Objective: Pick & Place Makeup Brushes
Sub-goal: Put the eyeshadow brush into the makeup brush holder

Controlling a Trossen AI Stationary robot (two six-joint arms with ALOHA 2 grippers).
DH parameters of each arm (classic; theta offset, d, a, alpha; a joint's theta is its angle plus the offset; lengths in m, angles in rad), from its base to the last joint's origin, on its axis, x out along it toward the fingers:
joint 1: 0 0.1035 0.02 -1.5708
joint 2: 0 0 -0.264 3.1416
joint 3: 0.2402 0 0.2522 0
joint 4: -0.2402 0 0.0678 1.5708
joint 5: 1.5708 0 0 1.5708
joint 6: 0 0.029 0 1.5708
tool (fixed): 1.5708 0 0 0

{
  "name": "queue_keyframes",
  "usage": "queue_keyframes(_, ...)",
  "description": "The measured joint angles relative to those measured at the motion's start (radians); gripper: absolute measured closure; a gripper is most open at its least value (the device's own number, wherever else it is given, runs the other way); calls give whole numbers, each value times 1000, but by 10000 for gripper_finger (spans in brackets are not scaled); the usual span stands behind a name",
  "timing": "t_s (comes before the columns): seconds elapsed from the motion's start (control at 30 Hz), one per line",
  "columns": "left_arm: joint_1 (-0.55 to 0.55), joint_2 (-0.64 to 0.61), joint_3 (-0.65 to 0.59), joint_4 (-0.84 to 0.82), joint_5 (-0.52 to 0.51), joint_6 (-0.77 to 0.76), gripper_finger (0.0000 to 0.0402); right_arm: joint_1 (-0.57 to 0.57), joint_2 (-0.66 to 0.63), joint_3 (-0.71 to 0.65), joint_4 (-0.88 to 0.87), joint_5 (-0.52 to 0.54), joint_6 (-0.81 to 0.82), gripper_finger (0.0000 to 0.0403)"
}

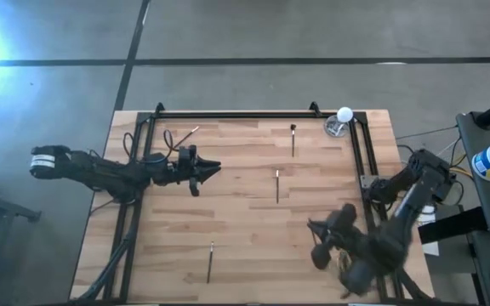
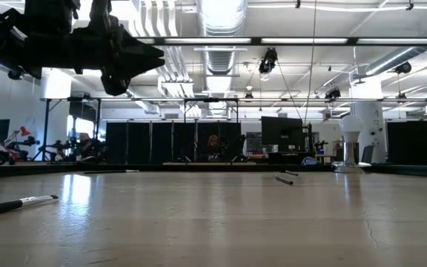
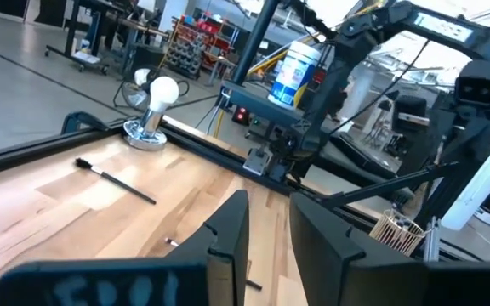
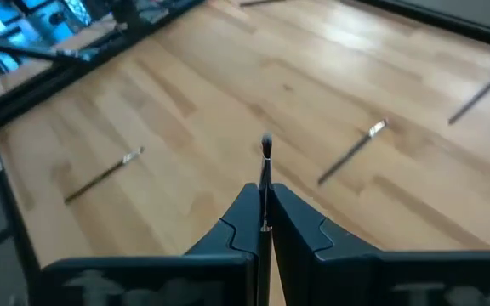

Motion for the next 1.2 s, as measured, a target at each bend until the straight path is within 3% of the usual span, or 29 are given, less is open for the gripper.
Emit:
queue_keyframes(0.2,-1,0,0,-8,0,-5,321,161,116,114,-255,-49,228,390)
queue_keyframes(0.37,-6,0,0,-25,0,-7,321,251,164,114,-260,-80,245,390)
queue_keyframes(0.8,-76,6,0,-41,-2,-12,321,315,198,21,-258,-188,236,390)
queue_keyframes(1.03,-82,6,0,-56,-4,-11,321,331,199,-29,-249,-282,314,389)
queue_keyframes(1.2,-82,6,0,-79,-5,-4,321,328,199,-33,-242,-356,317,364)
